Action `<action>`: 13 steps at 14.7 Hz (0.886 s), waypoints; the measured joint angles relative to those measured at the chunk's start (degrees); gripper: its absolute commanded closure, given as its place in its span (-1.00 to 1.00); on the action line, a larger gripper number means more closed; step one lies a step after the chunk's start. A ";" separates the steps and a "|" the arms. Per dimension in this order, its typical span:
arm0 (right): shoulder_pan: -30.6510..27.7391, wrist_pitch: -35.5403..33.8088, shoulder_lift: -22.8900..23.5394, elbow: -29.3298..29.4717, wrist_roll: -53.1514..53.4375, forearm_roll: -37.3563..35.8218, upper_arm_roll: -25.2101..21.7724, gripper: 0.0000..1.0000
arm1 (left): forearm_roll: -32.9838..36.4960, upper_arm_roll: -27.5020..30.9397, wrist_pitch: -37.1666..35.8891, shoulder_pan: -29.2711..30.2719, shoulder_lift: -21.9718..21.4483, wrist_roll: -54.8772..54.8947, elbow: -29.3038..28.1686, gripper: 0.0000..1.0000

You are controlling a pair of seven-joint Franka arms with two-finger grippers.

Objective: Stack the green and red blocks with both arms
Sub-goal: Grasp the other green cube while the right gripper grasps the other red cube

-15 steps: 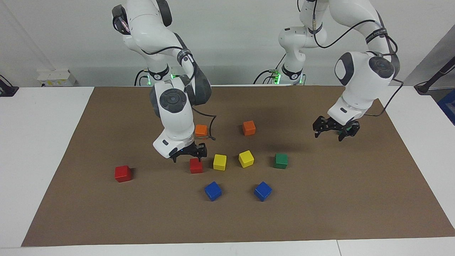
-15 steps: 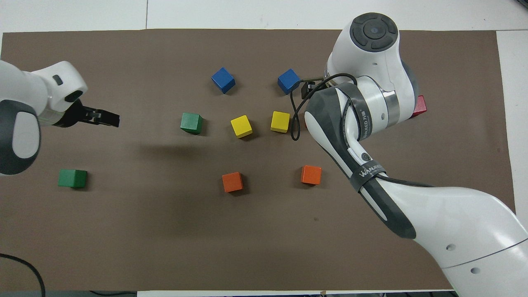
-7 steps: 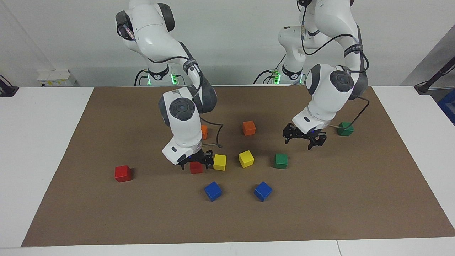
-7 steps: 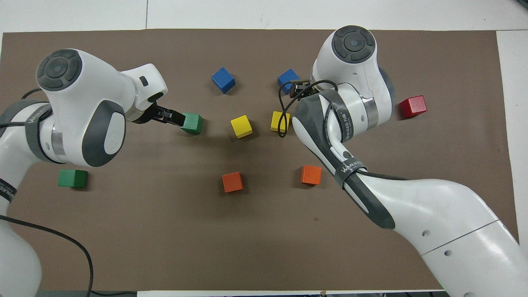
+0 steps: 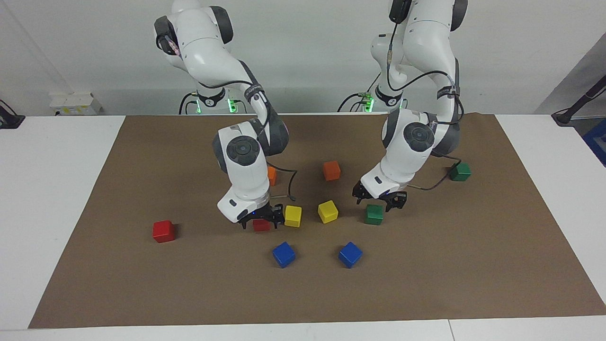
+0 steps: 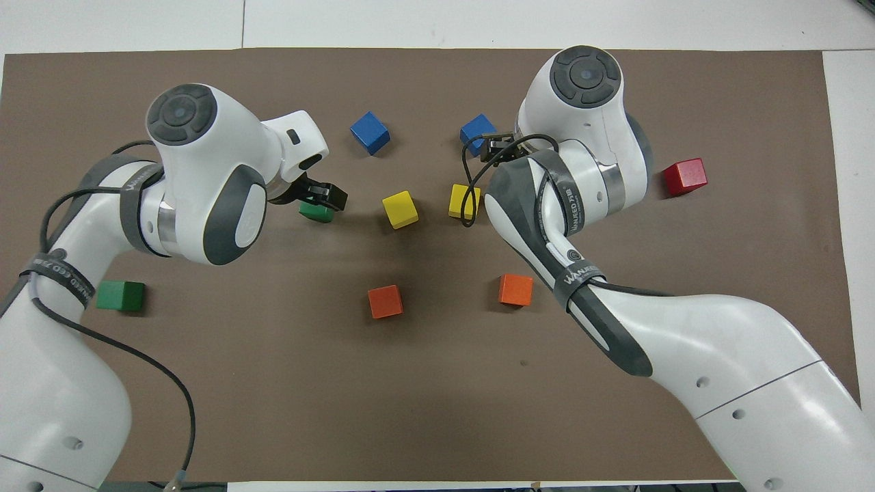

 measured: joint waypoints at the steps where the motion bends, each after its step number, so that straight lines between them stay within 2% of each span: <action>1: -0.01 0.45 -0.02 -0.81 0.00 0.00 -0.01 -1.00 | 0.61 0.12 0.19 0.00 0.28 0.00 0.00 -1.00; 5: 0.00 2.81 -0.26 -3.98 0.00 0.00 0.05 -1.00 | 3.21 0.09 2.10 -0.02 1.15 -2.15 -0.25 -1.00; 13: 0.31 6.78 -2.00 -9.41 0.00 0.52 0.33 -1.00 | 3.46 0.01 7.19 -0.63 2.07 -3.96 -3.92 -1.00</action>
